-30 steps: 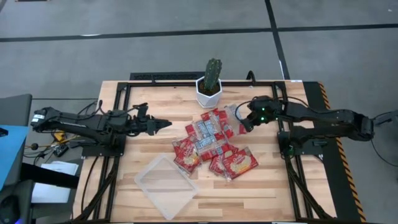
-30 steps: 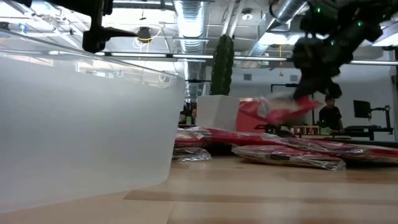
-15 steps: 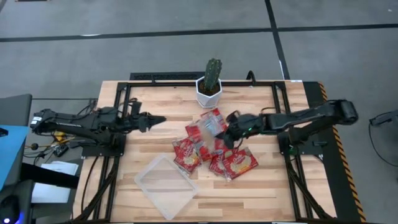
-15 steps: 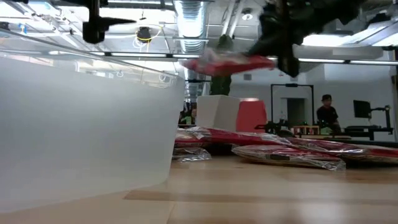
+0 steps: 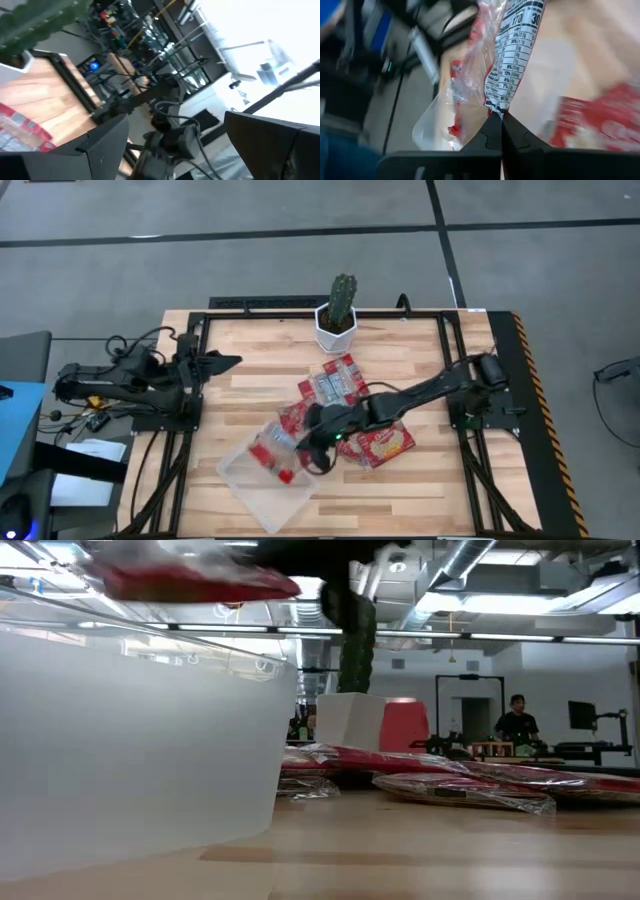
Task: Sort popcorn bags into baskets
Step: Put the red popcorn bag into the transparent bin
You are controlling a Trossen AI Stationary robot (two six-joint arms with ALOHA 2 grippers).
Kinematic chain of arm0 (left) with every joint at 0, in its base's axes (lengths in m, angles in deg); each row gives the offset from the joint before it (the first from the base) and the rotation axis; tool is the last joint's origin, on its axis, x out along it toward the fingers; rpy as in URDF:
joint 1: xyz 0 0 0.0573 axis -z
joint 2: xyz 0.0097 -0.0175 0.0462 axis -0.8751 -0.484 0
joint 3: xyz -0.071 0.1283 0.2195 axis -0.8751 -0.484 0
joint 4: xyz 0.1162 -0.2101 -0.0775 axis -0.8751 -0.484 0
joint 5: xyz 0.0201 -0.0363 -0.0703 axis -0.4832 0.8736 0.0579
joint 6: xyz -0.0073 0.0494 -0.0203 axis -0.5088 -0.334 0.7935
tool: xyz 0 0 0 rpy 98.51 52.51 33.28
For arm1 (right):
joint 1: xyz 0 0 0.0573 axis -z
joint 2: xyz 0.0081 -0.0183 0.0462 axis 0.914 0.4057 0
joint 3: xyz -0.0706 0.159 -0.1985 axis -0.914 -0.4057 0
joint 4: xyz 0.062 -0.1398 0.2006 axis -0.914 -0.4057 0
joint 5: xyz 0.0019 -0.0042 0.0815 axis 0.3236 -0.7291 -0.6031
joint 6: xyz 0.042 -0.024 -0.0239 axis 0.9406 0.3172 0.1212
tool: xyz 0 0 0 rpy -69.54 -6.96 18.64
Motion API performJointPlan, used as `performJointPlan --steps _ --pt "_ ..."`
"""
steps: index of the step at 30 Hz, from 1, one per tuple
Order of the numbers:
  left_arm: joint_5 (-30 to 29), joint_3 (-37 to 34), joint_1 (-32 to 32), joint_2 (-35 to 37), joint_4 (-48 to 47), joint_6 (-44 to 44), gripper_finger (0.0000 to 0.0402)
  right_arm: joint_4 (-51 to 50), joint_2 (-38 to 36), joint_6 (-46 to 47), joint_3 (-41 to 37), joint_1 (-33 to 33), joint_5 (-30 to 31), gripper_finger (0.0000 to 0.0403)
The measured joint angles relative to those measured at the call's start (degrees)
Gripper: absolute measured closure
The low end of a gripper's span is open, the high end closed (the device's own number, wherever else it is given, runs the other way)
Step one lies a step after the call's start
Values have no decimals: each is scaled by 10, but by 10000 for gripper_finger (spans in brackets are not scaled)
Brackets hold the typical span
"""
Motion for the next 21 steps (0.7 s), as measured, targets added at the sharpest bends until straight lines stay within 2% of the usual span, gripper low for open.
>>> performJointPlan --steps 5,11,16,21 --pt "28 0 0 17 -2 1 86 -142 83 -177 144 2 -67 391" --pt "27 0 0 18 -4 2 86 -314 165 -352 290 -2 -79 392" --pt "27 0 0 18 -6 2 86 -356 207 -436 359 -13 -84 383" --pt "26 0 0 18 -17 2 86 -366 233 -483 388 -27 -95 385"
